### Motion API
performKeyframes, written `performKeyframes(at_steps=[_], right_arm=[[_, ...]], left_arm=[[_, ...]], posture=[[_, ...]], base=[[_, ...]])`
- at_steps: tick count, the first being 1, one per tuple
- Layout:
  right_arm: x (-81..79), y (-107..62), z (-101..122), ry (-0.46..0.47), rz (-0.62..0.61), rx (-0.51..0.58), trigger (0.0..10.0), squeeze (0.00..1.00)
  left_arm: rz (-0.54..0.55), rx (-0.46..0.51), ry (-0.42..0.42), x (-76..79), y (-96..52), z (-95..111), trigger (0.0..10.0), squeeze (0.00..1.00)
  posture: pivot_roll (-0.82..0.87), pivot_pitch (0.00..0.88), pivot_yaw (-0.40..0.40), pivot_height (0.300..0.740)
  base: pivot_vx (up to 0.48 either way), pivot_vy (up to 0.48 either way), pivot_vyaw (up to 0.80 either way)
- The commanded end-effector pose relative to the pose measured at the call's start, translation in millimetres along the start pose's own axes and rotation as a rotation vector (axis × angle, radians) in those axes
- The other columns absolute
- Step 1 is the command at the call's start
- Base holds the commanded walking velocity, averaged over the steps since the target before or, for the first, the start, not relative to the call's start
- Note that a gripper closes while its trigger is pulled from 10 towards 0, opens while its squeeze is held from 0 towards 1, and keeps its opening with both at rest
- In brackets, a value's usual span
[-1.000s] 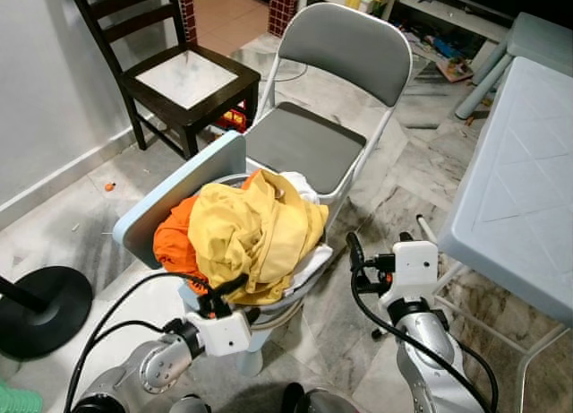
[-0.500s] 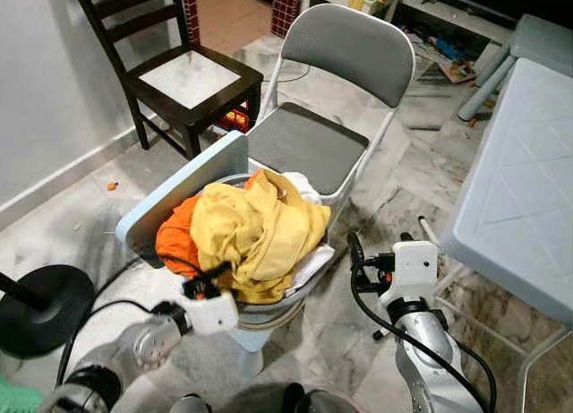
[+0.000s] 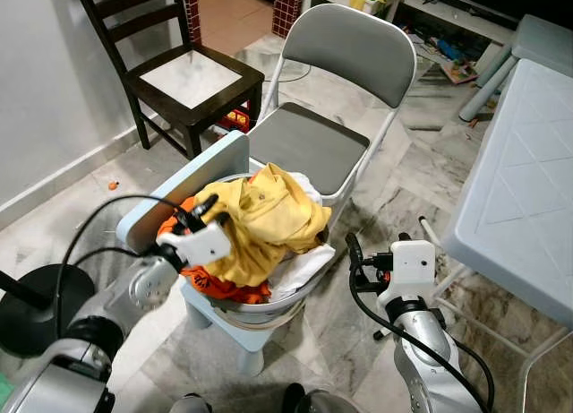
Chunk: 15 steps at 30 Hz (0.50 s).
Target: Hang hanger
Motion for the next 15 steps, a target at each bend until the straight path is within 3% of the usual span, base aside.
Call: performKeyframes(at_steps=[1, 5, 6, 7, 8, 9, 15], right_arm=[[4.6, -0.5, -4, -0.009, -0.014, -0.011, 10.0, 0.00], [4.2, 0.3, -4, -0.009, -0.013, -0.009, 10.0, 0.00], [4.2, 0.3, -4, -0.009, -0.013, -0.009, 10.0, 0.00], [4.5, 0.3, -4, -0.009, -0.014, -0.009, 10.0, 0.00], [4.7, 0.2, -4, -0.010, -0.014, -0.009, 10.0, 0.00], [4.8, 0.1, -4, -0.010, -0.014, -0.009, 10.0, 0.00], [4.4, -0.4, -5, -0.010, -0.015, -0.010, 10.0, 0.00]], left_arm=[[0.021, 0.017, -0.003, -5.6, 5.2, 6, 0.0, 0.00], [-0.022, -0.003, -0.004, 3.7, 4.7, 3, 0.0, 0.00], [-0.040, -0.012, -0.003, 7.4, 3.6, 1, 0.9, 0.00], [-0.063, -0.023, -0.002, 12.2, 2.0, -1, 4.1, 0.00], [-0.083, -0.031, -0.009, 16.9, 0.0, -3, 9.2, 0.00], [-0.095, -0.035, -0.014, 19.7, -1.3, -4, 10.0, 0.00], [-0.155, -0.025, -0.027, 37.3, -10.8, -4, 10.0, 0.00]], posture=[[0.15, 0.175, -0.136, 0.740], [0.15, 0.170, -0.134, 0.740], [0.15, 0.170, -0.134, 0.740], [0.15, 0.170, -0.134, 0.740], [0.15, 0.170, -0.134, 0.740], [0.15, 0.170, -0.134, 0.740], [0.15, 0.172, -0.135, 0.740]], base=[[0.000, 0.000, 0.00], [0.000, 0.000, 0.00], [0.000, 0.000, 0.00], [0.000, 0.000, 0.00], [0.000, 0.000, 0.00], [0.000, 0.000, 0.00], [0.000, 0.000, 0.00]])
Point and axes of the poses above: a point about 5 cm out from each wrist's last joint towards the gripper, its own y axis pointing out of the wrist towards the gripper, its own z axis along the axis of the wrist's last joint, x = y × z, the point moved 4 cm from there along y, pointing out of the wrist towards the gripper, and after that the axes turned 8 degrees about -y, right-handed, at the moved point
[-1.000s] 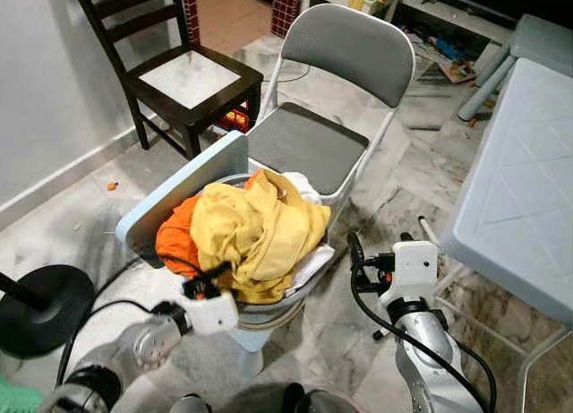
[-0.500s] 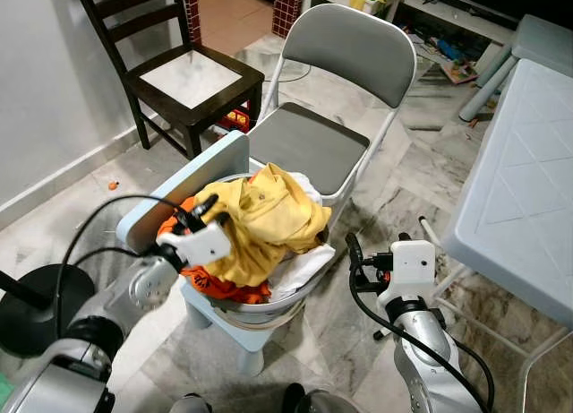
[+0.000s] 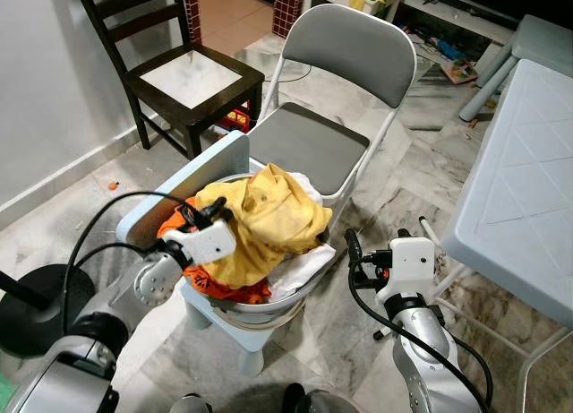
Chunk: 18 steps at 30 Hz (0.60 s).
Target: Hang hanger
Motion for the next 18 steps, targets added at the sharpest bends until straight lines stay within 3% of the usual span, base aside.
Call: performKeyframes(at_steps=[1, 4, 8, 9, 10, 15, 18], right_arm=[[4.5, -2.3, -7, -0.008, -0.015, -0.023, 10.0, 0.00], [4.3, -2.8, -8, -0.007, -0.016, -0.024, 10.0, 0.00], [3.8, -3.8, -9, -0.005, -0.015, -0.026, 10.0, 0.00], [3.7, -3.8, -9, -0.005, -0.015, -0.027, 10.0, 0.00], [3.6, -3.8, -9, -0.004, -0.015, -0.028, 10.0, 0.00], [3.4, -4.0, -9, -0.007, -0.013, -0.028, 10.0, 0.00], [4.1, -4.0, -9, -0.011, -0.014, -0.028, 10.0, 0.00]], left_arm=[[-0.039, 0.021, -0.026, 12.8, -1.8, 4, 10.0, 1.00], [-0.008, 0.034, -0.051, 16.5, -5.7, 6, 10.0, 1.00], [0.013, 0.062, -0.014, 18.5, -9.6, 11, 10.0, 1.00], [0.018, 0.062, -0.006, 18.1, -10.0, 11, 10.0, 0.29], [0.020, 0.063, 0.007, 17.5, -9.8, 12, 10.0, 0.00], [0.017, 0.094, 0.043, 15.0, -5.2, 19, 10.0, 0.00], [-0.029, 0.083, 0.037, 25.1, -5.4, 19, 10.0, 0.00]], posture=[[0.15, 0.175, -0.135, 0.740], [0.15, 0.178, -0.134, 0.740], [0.15, 0.182, -0.135, 0.740], [0.15, 0.183, -0.135, 0.740], [0.15, 0.183, -0.135, 0.740], [0.15, 0.186, -0.136, 0.740], [0.14, 0.188, -0.133, 0.740]], base=[[0.000, 0.000, 0.00], [0.000, 0.000, 0.00], [0.000, 0.000, 0.00], [0.000, 0.000, 0.00], [0.000, 0.000, 0.00], [0.000, 0.000, 0.00], [0.000, 0.000, 0.00]])
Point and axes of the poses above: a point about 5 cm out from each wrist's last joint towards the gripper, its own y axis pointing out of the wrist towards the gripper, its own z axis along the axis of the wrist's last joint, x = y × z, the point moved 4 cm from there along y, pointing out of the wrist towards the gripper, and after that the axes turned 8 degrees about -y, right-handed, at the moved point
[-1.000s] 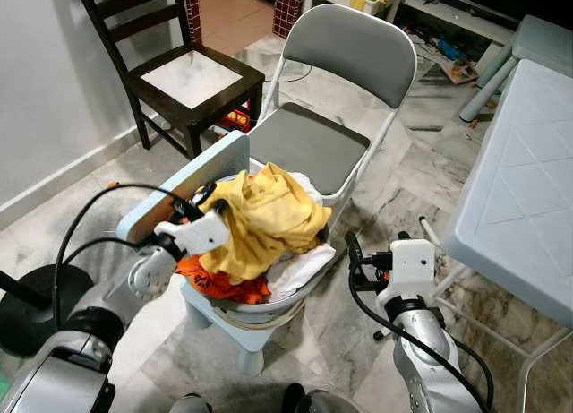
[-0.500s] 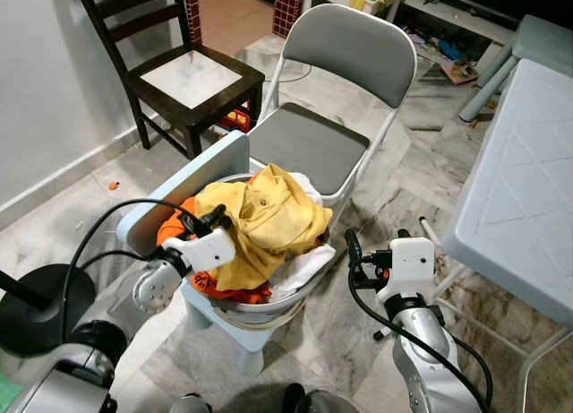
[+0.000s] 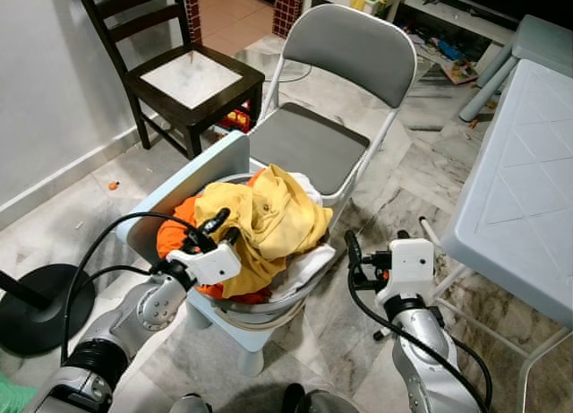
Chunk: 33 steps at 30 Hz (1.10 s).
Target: Hang hanger
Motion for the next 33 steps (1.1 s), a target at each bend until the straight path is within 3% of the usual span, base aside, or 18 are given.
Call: performKeyframes(at_steps=[1, 10, 14, 17, 22, 28, 33], right_arm=[[4.9, -3.6, -7, -0.007, -0.016, -0.023, 10.0, 0.00], [5.9, -4.6, -7, -0.008, -0.021, -0.024, 10.0, 0.00], [6.8, -5.9, -8, -0.011, -0.024, -0.028, 10.0, 0.00], [7.6, -6.3, -9, -0.012, -0.024, -0.032, 10.0, 0.00], [7.5, -5.0, -9, -0.015, -0.018, -0.033, 10.0, 0.00], [7.0, -2.9, -8, -0.019, -0.010, -0.032, 10.0, 0.00], [6.7, -1.9, -8, -0.018, -0.008, -0.031, 10.0, 0.00]], left_arm=[[-0.043, 0.005, 0.008, 9.9, 0.9, 3, 10.0, 0.00], [-0.167, 0.037, 0.010, 31.9, 3.7, 14, 10.0, 0.00], [-0.226, 0.028, -0.028, 45.6, -11.4, 11, 10.0, 0.00], [-0.225, 0.031, -0.018, 46.8, -22.1, 7, 10.0, 0.00], [-0.194, 0.032, -0.038, 39.8, -16.6, 11, 10.0, 0.00], [-0.261, 0.001, -0.033, 52.4, -30.0, 4, 10.0, 0.00], [-0.243, 0.030, -0.035, 55.0, -29.2, 8, 10.0, 0.00]], posture=[[0.14, 0.189, -0.133, 0.740], [0.14, 0.188, -0.131, 0.740], [0.13, 0.187, -0.130, 0.740], [0.13, 0.189, -0.134, 0.740], [0.14, 0.189, -0.142, 0.740], [0.14, 0.191, -0.146, 0.740], [0.14, 0.191, -0.147, 0.740]], base=[[0.000, 0.000, 0.00], [0.000, 0.000, 0.00], [0.000, 0.000, 0.00], [0.000, 0.000, 0.00], [0.000, 0.000, 0.00], [0.000, 0.000, 0.00], [0.000, 0.000, 0.00]])
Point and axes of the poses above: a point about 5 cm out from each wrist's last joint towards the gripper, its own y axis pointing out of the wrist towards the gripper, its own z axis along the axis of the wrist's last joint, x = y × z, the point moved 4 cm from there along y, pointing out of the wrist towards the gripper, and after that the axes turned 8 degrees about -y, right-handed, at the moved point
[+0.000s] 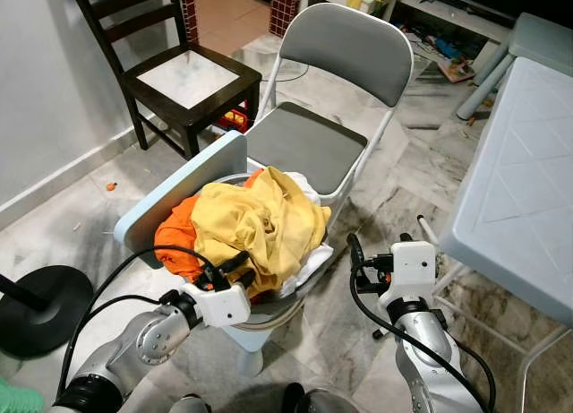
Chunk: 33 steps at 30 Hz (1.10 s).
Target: Hang hanger
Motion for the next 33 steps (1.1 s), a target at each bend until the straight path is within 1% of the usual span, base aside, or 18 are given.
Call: performKeyframes(at_steps=[1, 3, 7, 11, 12, 15, 18, 21, 23, 25, 26, 28, 33], right_arm=[[3.0, -0.8, -6, -0.004, -0.005, -0.023, 10.0, 0.00], [2.5, -0.8, -5, -0.005, -0.003, -0.023, 10.0, 0.00], [3.1, -0.8, -5, -0.006, -0.004, -0.023, 10.0, 0.00], [5.3, -0.4, -5, -0.008, -0.010, -0.022, 10.0, 0.00], [5.6, -0.3, -5, -0.009, -0.012, -0.023, 10.0, 0.00], [5.9, 0.0, -5, -0.008, -0.015, -0.022, 10.0, 0.00], [6.0, -0.6, -6, -0.006, -0.019, -0.023, 10.0, 0.00], [5.6, -0.4, -6, -0.005, -0.018, -0.023, 10.0, 0.00], [4.6, 0.7, -6, -0.005, -0.015, -0.023, 10.0, 0.00], [4.3, 1.0, -6, -0.005, -0.014, -0.022, 10.0, 0.00], [4.0, 1.8, -5, -0.005, -0.013, -0.019, 10.0, 0.00], [4.7, 2.6, -5, -0.006, -0.015, -0.017, 10.0, 0.00], [7.3, 1.9, -5, -0.006, -0.026, -0.017, 10.0, 0.00]], left_arm=[[-0.014, 0.028, -0.001, 8.8, 5.0, 6, 10.0, 0.00], [-0.018, 0.035, -0.002, 11.8, 9.0, 8, 10.0, 0.00], [-0.023, 0.030, -0.007, 13.9, 12.1, 9, 10.0, 0.00], [-0.004, 0.028, -0.011, 11.9, 17.2, 9, 10.0, 0.00], [0.012, 0.023, -0.008, 7.6, 20.4, 9, 10.0, 0.00], [0.054, 0.005, -0.001, -3.6, 24.0, 8, 10.0, 0.00], [0.110, 0.005, 0.008, -22.7, 28.4, 11, 10.0, 0.00], [0.129, -0.009, 0.012, -29.8, 32.2, 10, 10.0, 0.00], [0.136, -0.015, 0.008, -36.0, 38.4, 11, 10.0, 0.00], [0.136, -0.018, 0.006, -37.0, 40.0, 11, 10.0, 0.00], [0.127, -0.018, -0.004, -38.0, 43.9, 12, 0.0, 0.00], [0.128, -0.019, -0.019, -39.9, 47.1, 13, 0.0, 0.00], [0.131, -0.032, -0.042, -38.7, 48.6, 11, 0.0, 0.00]], posture=[[0.14, 0.191, -0.148, 0.740], [0.14, 0.188, -0.148, 0.740], [0.14, 0.186, -0.146, 0.740], [0.13, 0.184, -0.142, 0.740], [0.13, 0.182, -0.139, 0.740], [0.13, 0.178, -0.137, 0.740], [0.13, 0.178, -0.135, 0.740], [0.14, 0.177, -0.134, 0.740], [0.14, 0.176, -0.136, 0.740], [0.14, 0.176, -0.136, 0.740], [0.14, 0.174, -0.136, 0.740], [0.14, 0.172, -0.133, 0.740], [0.13, 0.172, -0.128, 0.740]], base=[[0.000, 0.000, 0.00], [0.000, 0.000, 0.00], [0.000, 0.000, 0.00], [0.000, 0.000, 0.00], [0.000, 0.000, 0.00], [0.000, 0.000, 0.00], [0.000, 0.000, 0.00], [0.000, 0.000, 0.00], [0.000, 0.000, 0.00], [0.000, 0.000, 0.00], [0.000, 0.000, 0.00], [0.000, 0.000, 0.00], [0.000, 0.000, 0.00]])
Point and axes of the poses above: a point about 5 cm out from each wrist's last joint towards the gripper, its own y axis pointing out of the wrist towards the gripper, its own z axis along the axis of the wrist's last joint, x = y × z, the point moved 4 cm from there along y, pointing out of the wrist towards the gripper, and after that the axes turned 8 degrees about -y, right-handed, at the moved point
